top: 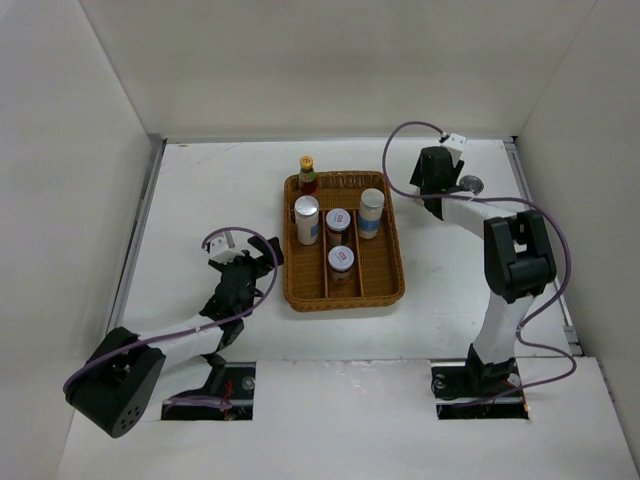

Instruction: Organize the condiment bottles

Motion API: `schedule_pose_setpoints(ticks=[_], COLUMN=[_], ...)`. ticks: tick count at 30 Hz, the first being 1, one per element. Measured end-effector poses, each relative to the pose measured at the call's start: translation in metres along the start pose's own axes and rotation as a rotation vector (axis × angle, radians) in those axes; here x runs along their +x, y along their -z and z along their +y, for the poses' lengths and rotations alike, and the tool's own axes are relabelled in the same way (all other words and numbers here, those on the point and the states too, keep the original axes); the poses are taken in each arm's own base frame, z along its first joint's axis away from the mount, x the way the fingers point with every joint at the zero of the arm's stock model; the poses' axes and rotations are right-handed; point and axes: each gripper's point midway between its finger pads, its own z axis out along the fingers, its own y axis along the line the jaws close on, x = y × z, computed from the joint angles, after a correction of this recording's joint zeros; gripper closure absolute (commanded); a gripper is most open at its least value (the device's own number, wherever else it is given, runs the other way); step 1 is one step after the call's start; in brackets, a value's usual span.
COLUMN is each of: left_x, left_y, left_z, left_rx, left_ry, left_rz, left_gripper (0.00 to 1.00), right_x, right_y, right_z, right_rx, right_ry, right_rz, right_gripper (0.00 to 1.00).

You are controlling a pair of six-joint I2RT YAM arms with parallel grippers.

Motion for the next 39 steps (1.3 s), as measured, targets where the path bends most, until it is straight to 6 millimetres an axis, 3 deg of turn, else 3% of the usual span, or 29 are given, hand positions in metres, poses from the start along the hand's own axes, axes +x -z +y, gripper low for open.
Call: schedule_pose_setpoints(ticks=[2,5,8,11,18,21,24,30,39], left_x=[0.0,0.001,0.0,0.0,-0.003,-0.003,-0.003,-0.004,-0.006], left_y=[-0.001,-0.001,-0.001,-0.001,0.0,0.001,0.001,0.001,0.001], left_z=[0.0,-0.001,-0.002,-0.003,-0.008,-0.01,-0.01,-0.012,-0.013], left_rx=[0.0,0.0,0.005,0.011,0.029,0.035,0.038,0.042,0.044], left_ry=[0.0,-0.001,0.002,0.003,0.013,0.014,0.014,0.018,0.021], left_rz=[0.001,0.001,0.001,0.003,-0.005,-0.002,-0.003,-0.007,-0.011], left_gripper=[0.0,0.0,0.0,0.0,0.0,0.0,0.0,0.0,0.0], right_x=[-0.003,-0.003,0.001,-0.003,-0.037,-0.031,-0.015,0.02,0.076], right_y=[-0.001,0.003,0.025,0.065,0.188,0.224,0.246,0.265,0.234], right_z=[0.001,0.0,-0.007,-0.006,0.019,0.025,0.033,0.058,0.076], right_rx=[-0.002,-0.009,-0.008,-0.041,-0.253,-0.325,-0.377,-0.455,-0.424], right_ry=[-0.005,-0.015,-0.003,0.001,-0.063,-0.067,-0.038,0.035,0.151], right_rz=[-0.012,-0.026,-0.034,-0.064,-0.219,-0.232,-0.203,-0.129,-0.026], right_gripper=[0.47,0.5,0.5,0.51,0.51,0.51,0.51,0.51,0.5])
